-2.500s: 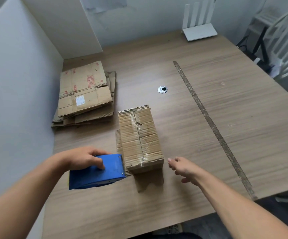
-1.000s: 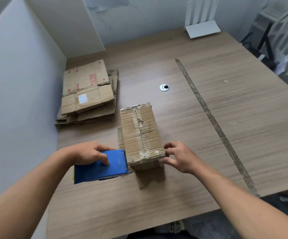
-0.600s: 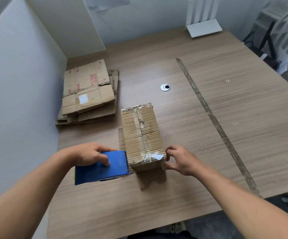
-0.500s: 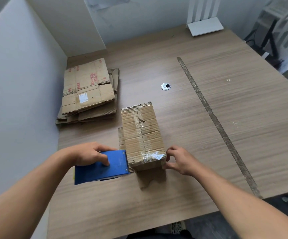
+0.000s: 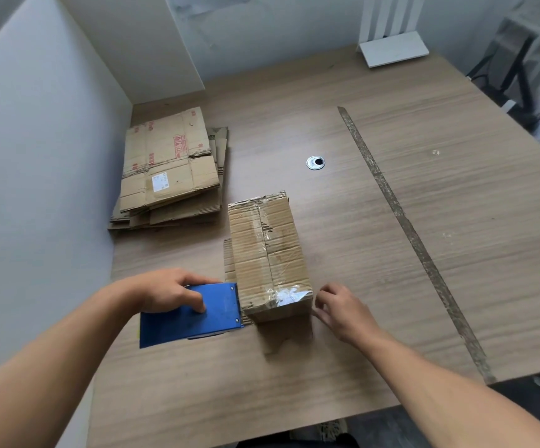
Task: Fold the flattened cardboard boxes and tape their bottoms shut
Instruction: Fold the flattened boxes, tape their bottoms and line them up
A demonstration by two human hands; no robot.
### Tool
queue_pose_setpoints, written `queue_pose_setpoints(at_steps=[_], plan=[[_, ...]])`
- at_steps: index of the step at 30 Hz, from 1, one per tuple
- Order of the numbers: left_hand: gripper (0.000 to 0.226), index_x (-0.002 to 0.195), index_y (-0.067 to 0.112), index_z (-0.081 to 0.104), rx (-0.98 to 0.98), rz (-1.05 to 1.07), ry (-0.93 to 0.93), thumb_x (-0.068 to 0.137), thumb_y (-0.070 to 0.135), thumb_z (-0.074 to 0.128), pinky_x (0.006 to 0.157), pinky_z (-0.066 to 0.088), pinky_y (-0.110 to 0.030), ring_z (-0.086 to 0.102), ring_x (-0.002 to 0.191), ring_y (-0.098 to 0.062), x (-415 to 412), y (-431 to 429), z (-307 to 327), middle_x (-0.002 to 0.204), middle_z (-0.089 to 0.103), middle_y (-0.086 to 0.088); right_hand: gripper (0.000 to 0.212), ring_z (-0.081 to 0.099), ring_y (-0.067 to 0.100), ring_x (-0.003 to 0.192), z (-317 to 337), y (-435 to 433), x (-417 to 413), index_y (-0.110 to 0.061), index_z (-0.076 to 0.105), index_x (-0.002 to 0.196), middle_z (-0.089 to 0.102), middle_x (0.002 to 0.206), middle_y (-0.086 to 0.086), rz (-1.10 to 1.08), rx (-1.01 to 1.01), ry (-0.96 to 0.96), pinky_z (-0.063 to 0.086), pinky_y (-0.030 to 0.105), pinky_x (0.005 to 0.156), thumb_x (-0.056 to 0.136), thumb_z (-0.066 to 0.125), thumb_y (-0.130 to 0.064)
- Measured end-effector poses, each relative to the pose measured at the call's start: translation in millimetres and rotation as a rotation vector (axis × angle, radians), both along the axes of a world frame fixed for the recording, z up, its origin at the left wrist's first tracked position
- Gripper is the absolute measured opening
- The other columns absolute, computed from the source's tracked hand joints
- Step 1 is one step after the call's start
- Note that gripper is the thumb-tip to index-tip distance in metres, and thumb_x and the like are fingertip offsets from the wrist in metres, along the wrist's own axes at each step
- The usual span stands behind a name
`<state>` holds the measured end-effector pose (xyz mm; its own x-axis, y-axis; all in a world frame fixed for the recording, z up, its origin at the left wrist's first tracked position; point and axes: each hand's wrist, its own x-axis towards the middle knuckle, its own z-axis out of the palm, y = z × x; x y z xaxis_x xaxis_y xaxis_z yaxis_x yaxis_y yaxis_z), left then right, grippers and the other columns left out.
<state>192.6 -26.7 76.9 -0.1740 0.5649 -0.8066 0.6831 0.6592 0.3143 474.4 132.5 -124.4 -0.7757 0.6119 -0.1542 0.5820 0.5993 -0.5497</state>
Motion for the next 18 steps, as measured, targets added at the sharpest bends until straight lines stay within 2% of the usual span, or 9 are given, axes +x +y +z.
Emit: queue_pose_setpoints(at_steps=[3,5,7,10,11,13,15,18], plan=[[0.049,0.105,0.076,0.052,0.0,0.007,-0.011,0.067,0.045,0.058,0.098,0.044,-0.035,0.062,0.102,-0.009,0,0,0,0.112,0.067,0.02,0.006,0.059,0.023,0.098,20,14,7,-0.019,0.07,0.091,0.06,0.102,0.001,-0.232,-0.035,0.253,0.05,0.036,0.081,0.089,0.071,-0.025],[0.049,0.103,0.078,0.053,0.003,0.008,-0.013,0.067,0.045,0.058,0.1,0.044,-0.037,0.063,0.102,-0.01,-1,-1,-2,0.112,0.068,0.02,0.012,0.06,0.015,0.098,46,23,8,-0.021,0.071,0.102,0.059,0.106,-0.002,-0.285,-0.097,0.448,0.05,0.026,0.078,0.091,0.066,-0.023],[0.049,0.102,0.078,0.054,0.007,0.005,-0.014,0.066,0.045,0.059,0.101,0.045,-0.039,0.063,0.102,-0.009,-2,-1,-3,0.112,0.069,0.02,0.032,0.057,0.002,0.11,72,26,2,-0.028,0.068,0.12,0.057,0.121,-0.009,-0.123,-0.213,0.498,0.049,0.014,0.078,0.091,0.063,-0.041],[0.05,0.105,0.076,0.054,0.01,-0.002,-0.007,0.065,0.045,0.059,0.103,0.044,-0.038,0.063,0.103,-0.008,-3,0,-3,0.112,0.069,0.021,0.062,0.046,-0.005,0.125,84,33,-12,-0.028,0.066,0.129,0.053,0.137,-0.012,0.172,-0.143,0.407,0.038,0.006,0.097,0.086,0.049,-0.07],[0.051,0.107,0.074,0.054,0.007,-0.005,-0.006,0.065,0.045,0.059,0.103,0.044,-0.038,0.063,0.103,-0.009,-3,0,-4,0.113,0.069,0.02,0.068,0.045,-0.001,0.129,82,37,-15,-0.025,0.068,0.127,0.054,0.14,-0.009,0.22,-0.08,0.377,0.035,0.011,0.105,0.085,0.045,-0.074],[0.052,0.108,0.073,0.054,-0.001,-0.008,-0.01,0.065,0.046,0.059,0.103,0.044,-0.038,0.063,0.103,-0.009,-3,0,-4,0.113,0.069,0.019,0.074,0.038,0.014,0.142,79,47,-18,-0.023,0.068,0.127,0.051,0.146,-0.005,0.289,0.039,0.319,0.031,0.029,0.115,0.085,0.04,-0.077],[0.053,0.11,0.072,0.055,-0.004,-0.004,-0.007,0.065,0.046,0.059,0.1,0.045,-0.034,0.064,0.101,-0.008,-4,0,-3,0.11,0.069,0.02,0.081,0.03,0.02,0.147,75,51,-18,-0.022,0.065,0.131,0.044,0.152,-0.005,0.352,0.11,0.28,0.028,0.037,0.117,0.085,0.034,-0.08],[0.054,0.113,0.071,0.054,-0.007,-0.01,0.003,0.065,0.046,0.058,0.097,0.045,-0.031,0.063,0.1,-0.006,-3,1,-3,0.109,0.069,0.022,0.084,0.027,0.019,0.148,73,53,-18,-0.021,0.062,0.133,0.041,0.155,-0.003,0.376,0.103,0.265,0.033,0.045,0.117,0.084,0.033,-0.082]])
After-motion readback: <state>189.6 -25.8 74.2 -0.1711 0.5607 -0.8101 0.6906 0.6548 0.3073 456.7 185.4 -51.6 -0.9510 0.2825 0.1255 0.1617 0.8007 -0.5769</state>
